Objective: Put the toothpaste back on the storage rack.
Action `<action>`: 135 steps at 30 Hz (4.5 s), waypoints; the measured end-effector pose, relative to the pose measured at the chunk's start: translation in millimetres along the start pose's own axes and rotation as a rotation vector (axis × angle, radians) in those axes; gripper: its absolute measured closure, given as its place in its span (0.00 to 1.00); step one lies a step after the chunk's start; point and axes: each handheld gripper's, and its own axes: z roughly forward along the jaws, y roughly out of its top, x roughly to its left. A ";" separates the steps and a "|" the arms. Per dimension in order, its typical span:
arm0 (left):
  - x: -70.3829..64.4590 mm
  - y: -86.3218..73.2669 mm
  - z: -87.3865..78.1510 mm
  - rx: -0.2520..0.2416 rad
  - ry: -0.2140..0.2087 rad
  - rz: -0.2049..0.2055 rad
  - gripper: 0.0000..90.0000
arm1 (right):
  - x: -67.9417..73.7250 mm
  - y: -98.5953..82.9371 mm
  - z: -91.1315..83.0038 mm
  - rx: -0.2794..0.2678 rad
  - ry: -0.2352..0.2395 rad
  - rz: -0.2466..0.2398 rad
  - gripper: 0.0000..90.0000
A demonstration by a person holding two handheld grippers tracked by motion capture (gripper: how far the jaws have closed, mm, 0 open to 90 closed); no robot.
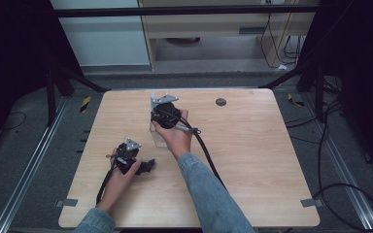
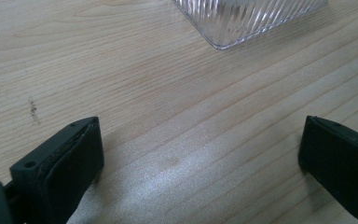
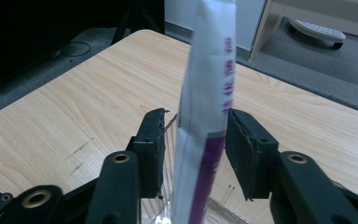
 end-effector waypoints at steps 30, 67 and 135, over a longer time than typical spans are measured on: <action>-0.1 0.1 0.2 -0.001 0.000 -0.001 0.00 | -33.2 -5.5 -34.2 0.017 -0.025 0.006 0.34; -0.1 0.1 0.0 0.002 0.000 0.001 0.00 | -100.5 -43.1 -114.9 0.062 -0.096 0.009 0.13; -0.1 0.1 -0.1 0.003 0.000 0.002 0.00 | -212.6 -187.7 -133.7 0.230 -0.291 0.234 0.14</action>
